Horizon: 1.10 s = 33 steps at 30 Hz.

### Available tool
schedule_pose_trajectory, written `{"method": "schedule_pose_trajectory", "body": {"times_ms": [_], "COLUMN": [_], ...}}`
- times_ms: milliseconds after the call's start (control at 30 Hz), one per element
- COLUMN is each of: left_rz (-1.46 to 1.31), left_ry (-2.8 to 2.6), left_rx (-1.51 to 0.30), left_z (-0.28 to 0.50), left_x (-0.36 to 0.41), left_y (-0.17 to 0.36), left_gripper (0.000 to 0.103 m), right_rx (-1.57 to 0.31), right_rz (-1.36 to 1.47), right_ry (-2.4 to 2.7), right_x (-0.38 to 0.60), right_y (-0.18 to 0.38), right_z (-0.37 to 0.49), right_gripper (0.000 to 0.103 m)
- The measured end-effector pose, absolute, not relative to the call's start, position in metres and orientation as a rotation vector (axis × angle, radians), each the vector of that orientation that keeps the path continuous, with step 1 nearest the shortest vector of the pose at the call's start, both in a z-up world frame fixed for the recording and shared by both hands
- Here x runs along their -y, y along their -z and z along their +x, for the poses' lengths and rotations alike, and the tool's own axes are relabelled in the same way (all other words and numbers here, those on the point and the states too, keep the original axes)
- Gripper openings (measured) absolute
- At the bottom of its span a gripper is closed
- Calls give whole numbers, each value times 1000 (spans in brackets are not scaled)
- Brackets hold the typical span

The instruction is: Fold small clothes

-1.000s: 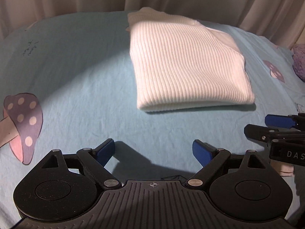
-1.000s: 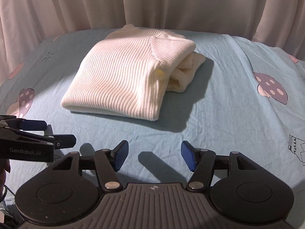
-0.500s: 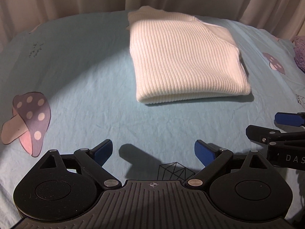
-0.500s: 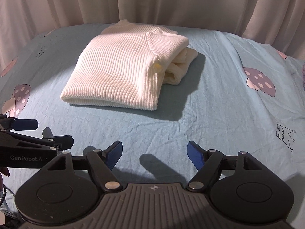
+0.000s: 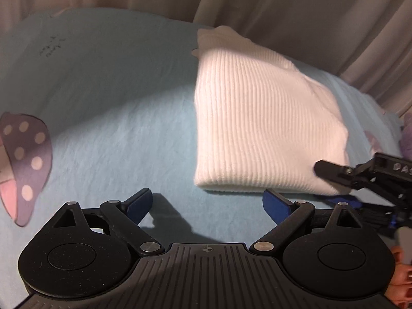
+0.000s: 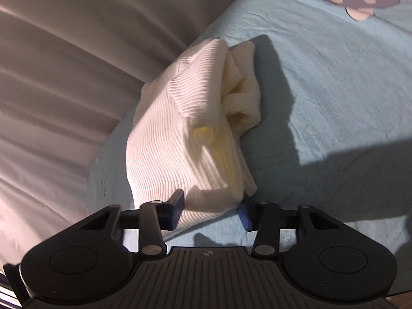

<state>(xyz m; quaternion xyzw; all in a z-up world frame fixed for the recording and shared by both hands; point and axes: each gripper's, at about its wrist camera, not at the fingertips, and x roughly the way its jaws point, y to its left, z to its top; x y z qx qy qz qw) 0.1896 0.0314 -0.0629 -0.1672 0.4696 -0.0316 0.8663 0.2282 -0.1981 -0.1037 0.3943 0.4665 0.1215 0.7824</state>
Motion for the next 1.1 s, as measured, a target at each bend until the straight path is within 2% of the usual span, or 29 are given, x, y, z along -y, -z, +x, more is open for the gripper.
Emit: {"method": "schedule_pose_trajectory", "body": {"times_ms": [33, 67, 233, 333, 400, 600, 633, 700, 767, 833, 933, 1100], "left_rz": [-448, -553, -826, -960, -1011, -1070, -1058, -971, -902, -856, -725, -679], "left_ry": [108, 154, 182, 207, 257, 250, 208, 93, 46, 34, 20, 18], "left_rx": [-972, -961, -944, -938, -961, -884, -875, -879, -890, -904, -906, -930], "left_z": [189, 189, 196, 200, 201, 208, 210, 210, 210, 209, 210, 210], "left_x": [-38, -45, -63, -66, -62, -59, -59, -60, -61, -57, -46, -48], "left_y": [64, 66, 82, 88, 89, 87, 88, 84, 83, 84, 74, 74], "left_gripper": [96, 96, 87, 84, 76, 75, 73, 44, 33, 32, 32, 33], "right_rx": [-1010, -996, -919, -883, -878, -873, -869, -867, -895, -954, -914, -891], "right_rz": [895, 956, 1184, 1272, 1272, 1239, 1218, 1125, 902, 749, 518, 324], "right_ry": [-262, -284, -394, -442, -439, -445, -436, -396, -299, -226, -211, -197], "right_x": [201, 204, 220, 222, 225, 221, 220, 219, 212, 202, 180, 164], "right_y": [106, 107, 115, 114, 111, 108, 106, 100, 93, 98, 80, 74], "right_z": [229, 228, 218, 214, 213, 212, 211, 209, 210, 211, 205, 199], "right_gripper": [18, 15, 9, 9, 9, 9, 9, 8, 8, 7, 7, 5]}}
